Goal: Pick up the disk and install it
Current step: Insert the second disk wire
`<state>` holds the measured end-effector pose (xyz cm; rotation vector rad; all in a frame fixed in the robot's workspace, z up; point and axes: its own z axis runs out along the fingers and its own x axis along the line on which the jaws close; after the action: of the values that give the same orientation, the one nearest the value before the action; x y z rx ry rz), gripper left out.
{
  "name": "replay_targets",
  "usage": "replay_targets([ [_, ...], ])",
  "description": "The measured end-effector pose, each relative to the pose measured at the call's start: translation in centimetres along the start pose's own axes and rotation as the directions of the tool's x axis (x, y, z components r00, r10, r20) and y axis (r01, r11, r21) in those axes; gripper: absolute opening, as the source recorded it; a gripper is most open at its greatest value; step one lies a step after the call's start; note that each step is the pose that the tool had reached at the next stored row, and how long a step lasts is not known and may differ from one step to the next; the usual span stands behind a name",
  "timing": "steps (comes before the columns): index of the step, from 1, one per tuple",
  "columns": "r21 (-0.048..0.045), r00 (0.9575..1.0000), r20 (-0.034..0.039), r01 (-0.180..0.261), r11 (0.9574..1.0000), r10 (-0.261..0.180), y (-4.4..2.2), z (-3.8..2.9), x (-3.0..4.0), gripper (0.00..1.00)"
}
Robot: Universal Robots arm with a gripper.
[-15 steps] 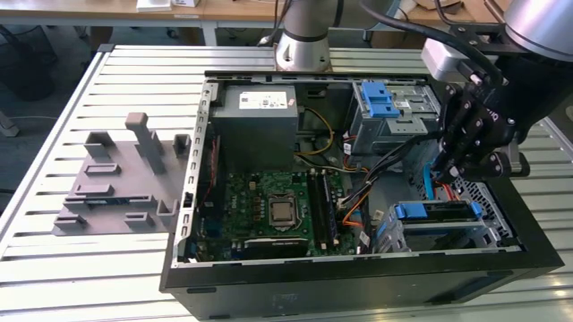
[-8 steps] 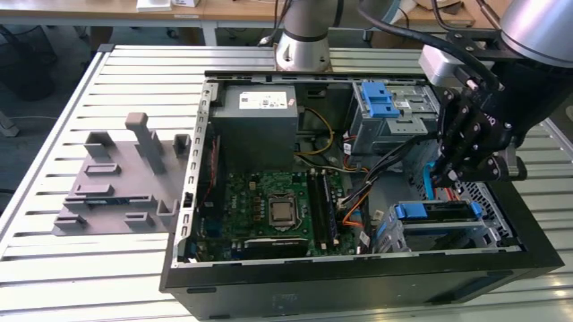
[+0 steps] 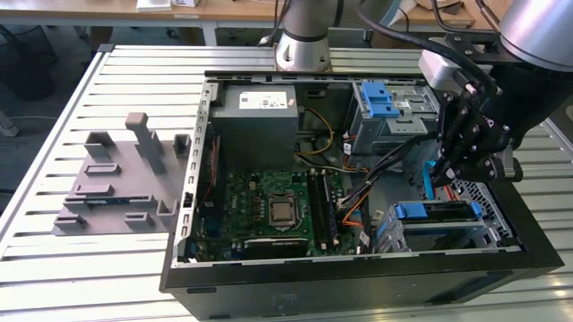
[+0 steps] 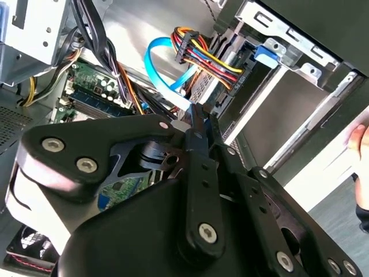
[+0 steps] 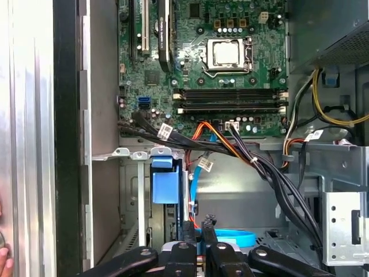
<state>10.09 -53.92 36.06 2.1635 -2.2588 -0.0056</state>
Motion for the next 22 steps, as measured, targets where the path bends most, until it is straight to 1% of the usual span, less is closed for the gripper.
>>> replay_targets([
  [1,-0.0004,1.0000,0.0075,0.000,1.0000,0.000,0.00,0.04,0.02,0.16],
  [2,-0.0008,0.9998,0.0194,0.000,1.0000,0.000,-0.01,0.08,0.04,0.16],
  [4,-0.0021,0.9987,0.0505,0.001,1.0000,-0.001,-0.01,0.14,0.07,0.16],
  [5,-0.0023,0.9984,0.0560,0.001,1.0000,-0.001,-0.01,0.16,0.08,0.16],
  [8,-0.0024,0.9984,0.0561,0.001,1.0000,-0.001,-0.01,0.22,0.12,0.16],
  [10,-0.0024,0.9985,0.0556,0.001,1.0000,-0.001,-0.02,0.31,0.37,0.16],
  [16,-0.0024,0.9984,0.0558,0.001,1.0000,-0.001,-0.09,0.78,1.93,0.16],
  [17,-0.0024,0.9984,0.0557,0.001,1.0000,-0.001,-0.10,0.85,2.10,0.16],
  [19,-0.0024,0.9984,0.0560,0.000,1.0000,0.000,-0.11,1.03,2.23,0.16],
  [22,-0.0025,0.9983,0.0560,-0.013,0.9999,0.013,-0.15,1.22,2.23,0.16],
])
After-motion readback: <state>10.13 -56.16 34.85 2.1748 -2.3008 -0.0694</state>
